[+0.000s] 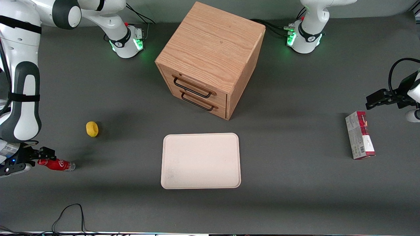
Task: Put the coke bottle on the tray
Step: 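Close the right gripper on the bottle's cap end and lift it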
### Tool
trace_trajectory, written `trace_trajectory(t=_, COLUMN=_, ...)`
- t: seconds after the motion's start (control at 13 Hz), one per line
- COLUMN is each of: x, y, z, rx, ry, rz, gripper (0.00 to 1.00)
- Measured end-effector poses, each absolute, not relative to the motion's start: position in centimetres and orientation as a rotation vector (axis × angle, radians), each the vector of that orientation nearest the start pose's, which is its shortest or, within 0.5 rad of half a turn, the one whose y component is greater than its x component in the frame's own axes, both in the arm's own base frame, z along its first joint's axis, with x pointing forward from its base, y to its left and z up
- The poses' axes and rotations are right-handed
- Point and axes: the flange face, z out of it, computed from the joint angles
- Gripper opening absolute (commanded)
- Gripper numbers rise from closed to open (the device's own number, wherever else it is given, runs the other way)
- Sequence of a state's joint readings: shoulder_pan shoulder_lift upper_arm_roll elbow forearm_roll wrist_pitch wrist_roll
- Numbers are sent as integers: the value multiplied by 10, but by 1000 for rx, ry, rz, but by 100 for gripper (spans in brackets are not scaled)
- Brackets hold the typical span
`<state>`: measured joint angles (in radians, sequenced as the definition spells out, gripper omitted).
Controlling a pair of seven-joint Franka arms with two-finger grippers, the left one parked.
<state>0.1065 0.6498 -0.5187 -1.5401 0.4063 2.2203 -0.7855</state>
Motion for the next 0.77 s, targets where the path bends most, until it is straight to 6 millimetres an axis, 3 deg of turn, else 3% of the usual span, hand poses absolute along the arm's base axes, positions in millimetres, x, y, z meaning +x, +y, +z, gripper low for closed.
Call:
trace_trajectory(t=0.15, x=680, y=-215, z=321, rx=-3149, ry=-403, rz=-203, gripper=35)
trace_trajectory(t=0.31, x=681, y=-215, z=323, rx=-3150, ry=-405, rz=-210, gripper=21)
trace_trajectory(t=0.46, x=683, y=-214, z=326, rx=-3151, ry=-407, rz=-221, gripper=13)
trace_trajectory(t=0.77, x=694, y=-208, z=345, rx=-3151, ry=-438, rz=-261, gripper=13)
